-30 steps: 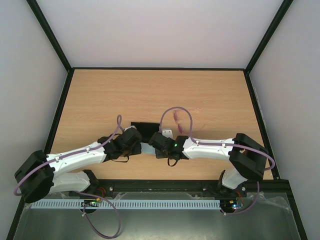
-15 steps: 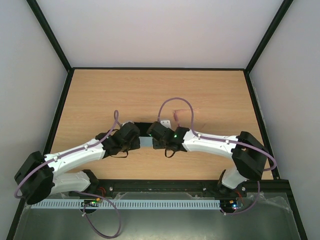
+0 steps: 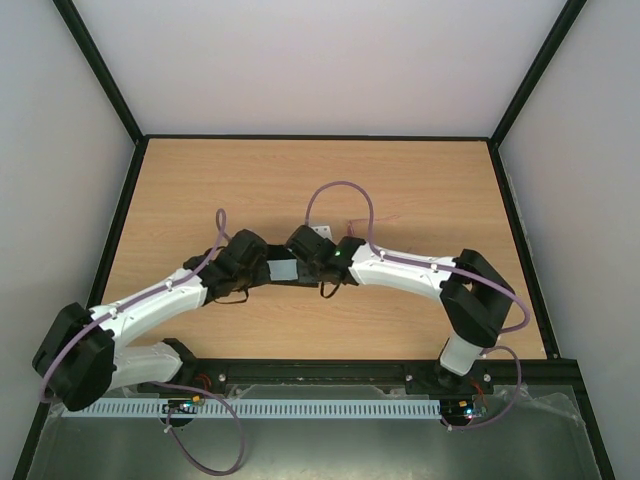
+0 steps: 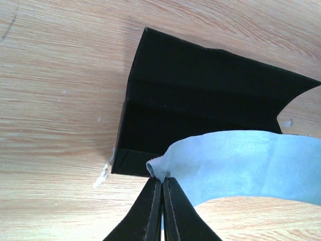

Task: Organize the sunglasses
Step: Place the glasses cleaning cloth in the sunglasses case.

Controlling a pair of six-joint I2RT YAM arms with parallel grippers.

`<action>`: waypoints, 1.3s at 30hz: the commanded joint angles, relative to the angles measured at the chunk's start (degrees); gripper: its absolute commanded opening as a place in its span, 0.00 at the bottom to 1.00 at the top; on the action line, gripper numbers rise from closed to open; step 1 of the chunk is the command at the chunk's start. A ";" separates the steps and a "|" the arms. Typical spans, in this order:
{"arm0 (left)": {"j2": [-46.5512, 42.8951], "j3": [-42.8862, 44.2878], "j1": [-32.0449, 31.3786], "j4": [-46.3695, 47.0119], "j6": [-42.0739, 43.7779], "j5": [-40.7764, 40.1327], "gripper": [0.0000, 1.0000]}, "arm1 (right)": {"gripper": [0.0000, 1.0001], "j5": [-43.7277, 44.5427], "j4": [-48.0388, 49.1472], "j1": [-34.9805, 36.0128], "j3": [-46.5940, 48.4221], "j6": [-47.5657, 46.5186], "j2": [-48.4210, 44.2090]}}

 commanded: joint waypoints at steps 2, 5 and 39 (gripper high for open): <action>2.30 2.20 1.83 1.33 2.91 1.09 0.02 | 0.01 -0.30 -2.13 -1.02 3.80 -2.45 2.83; 3.42 2.33 2.66 2.03 3.51 1.53 0.02 | 0.01 -0.64 -1.99 -1.41 4.73 -2.90 4.02; 14.37 4.55 7.41 8.09 7.15 3.35 0.02 | 0.01 -3.26 -0.33 -5.33 6.49 -5.77 10.27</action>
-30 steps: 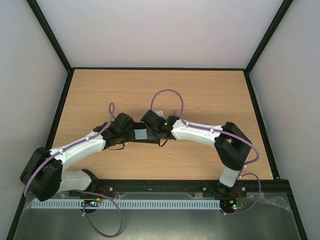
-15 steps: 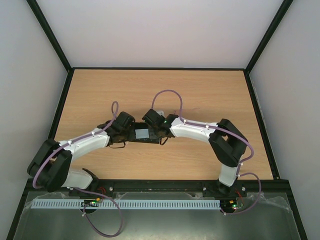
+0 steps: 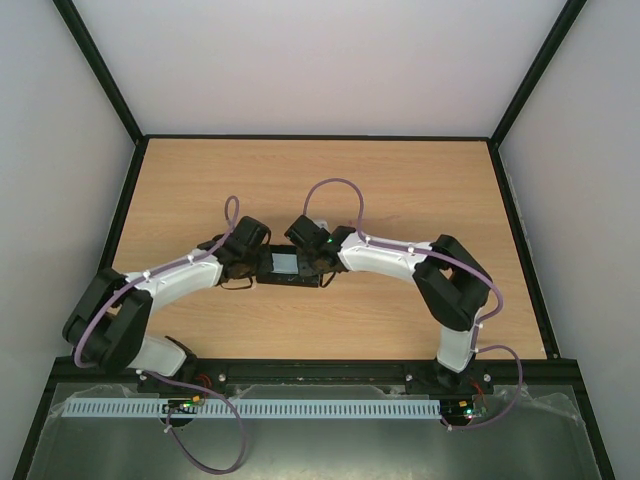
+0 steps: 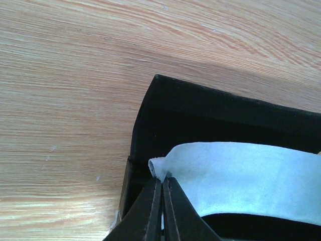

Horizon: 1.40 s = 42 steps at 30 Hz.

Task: Organize the sunglasses
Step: Place the glasses cleaning cloth in the sunglasses case.

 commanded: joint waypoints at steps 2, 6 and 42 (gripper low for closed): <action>1.12 0.89 0.76 0.55 1.08 0.33 0.02 | 0.01 0.17 -0.40 -0.50 1.89 -0.91 1.47; 1.13 0.58 0.90 0.59 1.19 0.93 0.02 | 0.01 -0.25 -0.24 -0.44 1.56 -0.98 1.64; 1.83 -1.34 0.88 -0.04 1.15 0.90 0.04 | 0.01 -2.31 -0.56 -0.50 0.99 -1.12 2.27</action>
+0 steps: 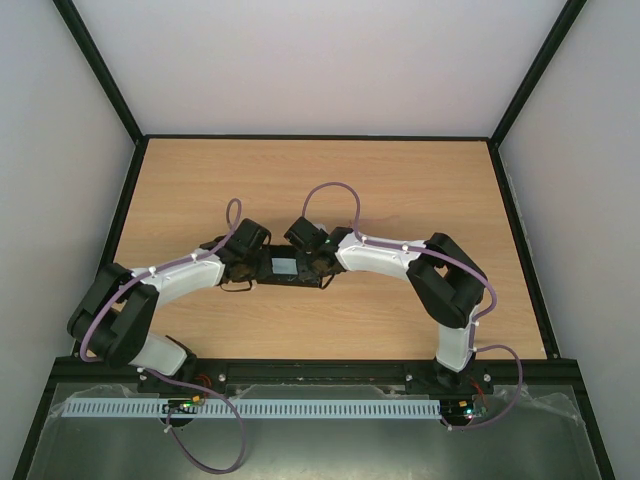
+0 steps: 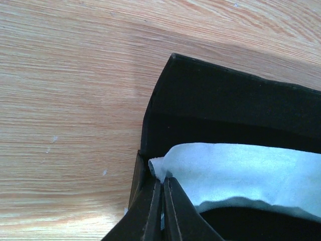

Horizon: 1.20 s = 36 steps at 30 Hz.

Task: Organize the sunglasses
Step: Place the glasses cleaning cloth in the sunglasses case.

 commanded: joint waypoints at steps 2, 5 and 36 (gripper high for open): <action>-0.17 -0.40 0.33 -0.23 0.54 -0.42 0.06 | 0.02 0.66 -0.80 -0.26 1.14 -0.53 0.38; -0.16 0.02 0.32 -0.32 0.62 -0.42 0.09 | 0.03 0.66 -1.08 -0.14 1.43 -0.63 0.39; -6.93 4.63 -0.13 -4.64 0.48 -1.45 0.80 | 0.19 4.72 -6.28 -0.33 3.93 0.30 -7.88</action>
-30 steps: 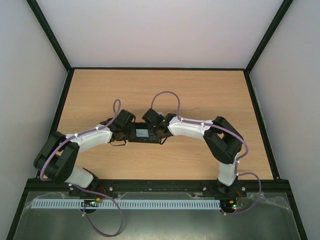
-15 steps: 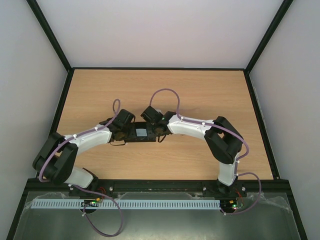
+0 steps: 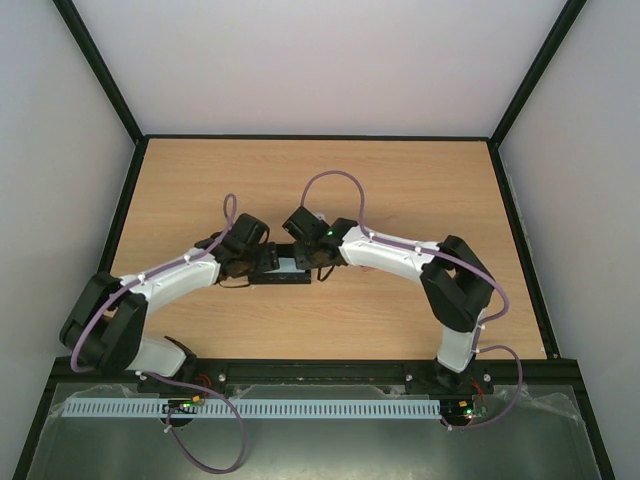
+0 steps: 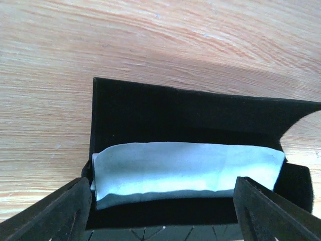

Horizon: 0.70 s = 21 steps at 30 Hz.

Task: Organize the sunglasses
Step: Place the glasses cleaning cloth in the sunglasses case, then pick up the sunglasses from the center of the board.

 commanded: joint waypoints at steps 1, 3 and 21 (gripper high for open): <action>-5.47 3.05 -0.13 -3.04 -0.02 -1.30 0.82 | 0.23 3.62 -2.63 -0.67 -1.49 1.15 -7.30; -7.97 4.19 -0.13 -4.60 -0.06 -1.70 0.85 | 0.25 3.91 -2.42 -2.11 -4.18 1.86 -11.23; -20.62 -0.87 0.00 -7.66 1.15 1.72 0.99 | 0.59 2.91 -6.71 -24.86 -24.17 10.74 -31.48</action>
